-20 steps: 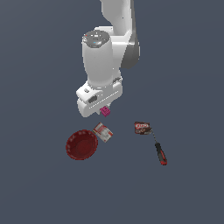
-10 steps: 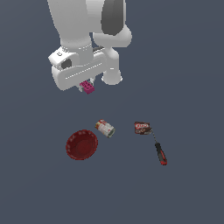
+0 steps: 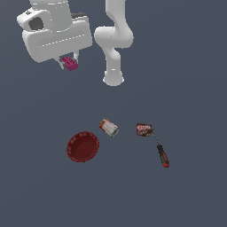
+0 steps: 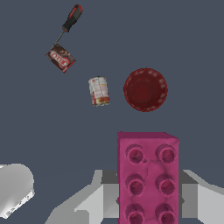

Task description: Pick up a designated object from a clutter of objects.

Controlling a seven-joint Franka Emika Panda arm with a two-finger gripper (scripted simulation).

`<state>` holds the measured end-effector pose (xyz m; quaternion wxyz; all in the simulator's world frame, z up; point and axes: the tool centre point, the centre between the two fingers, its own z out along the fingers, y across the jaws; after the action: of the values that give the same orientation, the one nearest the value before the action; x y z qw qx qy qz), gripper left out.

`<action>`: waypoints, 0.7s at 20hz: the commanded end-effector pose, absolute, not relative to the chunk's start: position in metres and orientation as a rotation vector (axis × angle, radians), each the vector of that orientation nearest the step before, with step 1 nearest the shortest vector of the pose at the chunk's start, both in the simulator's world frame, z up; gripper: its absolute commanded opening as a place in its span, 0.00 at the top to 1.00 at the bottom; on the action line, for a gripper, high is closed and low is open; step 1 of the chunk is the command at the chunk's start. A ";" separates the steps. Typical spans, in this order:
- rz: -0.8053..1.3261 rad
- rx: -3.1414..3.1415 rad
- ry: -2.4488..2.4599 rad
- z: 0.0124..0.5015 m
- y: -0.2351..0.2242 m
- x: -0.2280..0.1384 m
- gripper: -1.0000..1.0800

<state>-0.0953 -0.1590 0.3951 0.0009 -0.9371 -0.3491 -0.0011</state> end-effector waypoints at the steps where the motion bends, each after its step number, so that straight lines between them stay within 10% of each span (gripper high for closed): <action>1: -0.001 -2.942 -1.097 0.411 -0.169 -0.101 1.00; 14: 0.000 -2.944 -1.098 0.437 -0.187 -0.107 1.00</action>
<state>-0.1080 -0.1877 0.4375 -0.0002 -0.9370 -0.3493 -0.0001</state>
